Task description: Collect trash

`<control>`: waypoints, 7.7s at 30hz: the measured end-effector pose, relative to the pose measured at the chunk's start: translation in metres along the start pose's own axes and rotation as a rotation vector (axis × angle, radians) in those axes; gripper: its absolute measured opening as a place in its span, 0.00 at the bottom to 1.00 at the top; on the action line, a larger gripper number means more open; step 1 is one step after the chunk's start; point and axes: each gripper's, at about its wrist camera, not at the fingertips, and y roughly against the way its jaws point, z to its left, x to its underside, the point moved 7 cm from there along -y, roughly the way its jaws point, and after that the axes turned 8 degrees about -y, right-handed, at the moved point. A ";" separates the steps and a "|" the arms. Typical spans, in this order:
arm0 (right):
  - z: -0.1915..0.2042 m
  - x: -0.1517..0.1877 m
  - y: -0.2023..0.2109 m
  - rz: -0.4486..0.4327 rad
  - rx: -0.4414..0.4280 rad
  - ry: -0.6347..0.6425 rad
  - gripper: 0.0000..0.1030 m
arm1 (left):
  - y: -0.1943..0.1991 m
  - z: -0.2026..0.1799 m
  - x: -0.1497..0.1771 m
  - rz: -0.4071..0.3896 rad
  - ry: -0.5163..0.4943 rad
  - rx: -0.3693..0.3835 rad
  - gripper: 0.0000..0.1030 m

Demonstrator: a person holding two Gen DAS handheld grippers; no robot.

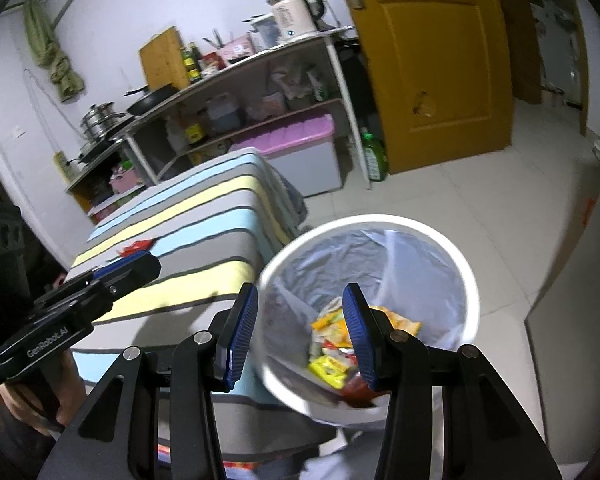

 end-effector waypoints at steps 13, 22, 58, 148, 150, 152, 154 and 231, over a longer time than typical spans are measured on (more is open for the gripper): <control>0.077 0.024 -0.017 0.055 -0.115 0.131 0.44 | 0.060 0.070 0.026 -0.020 0.088 -0.179 0.25; 0.120 0.032 -0.031 0.088 -0.177 0.189 0.44 | 0.093 0.109 0.038 -0.032 0.135 -0.279 0.25; 0.186 0.024 -0.119 0.176 -0.241 0.311 0.44 | 0.038 0.229 0.058 0.129 0.242 -0.469 0.48; 0.133 0.009 -0.036 0.036 -0.148 0.320 0.13 | 0.100 0.102 0.003 -0.003 0.100 -0.351 0.28; 0.121 0.006 -0.030 0.027 -0.133 0.306 0.13 | 0.092 0.091 -0.003 -0.001 0.084 -0.334 0.28; 0.109 0.003 -0.025 0.015 -0.116 0.292 0.13 | 0.084 0.080 -0.007 0.002 0.068 -0.313 0.28; 0.097 0.000 -0.020 0.006 -0.100 0.279 0.13 | 0.073 0.068 -0.011 0.007 0.056 -0.289 0.28; 0.029 0.023 0.045 -0.085 0.098 0.177 0.31 | 0.028 -0.019 0.002 0.015 -0.035 -0.142 0.31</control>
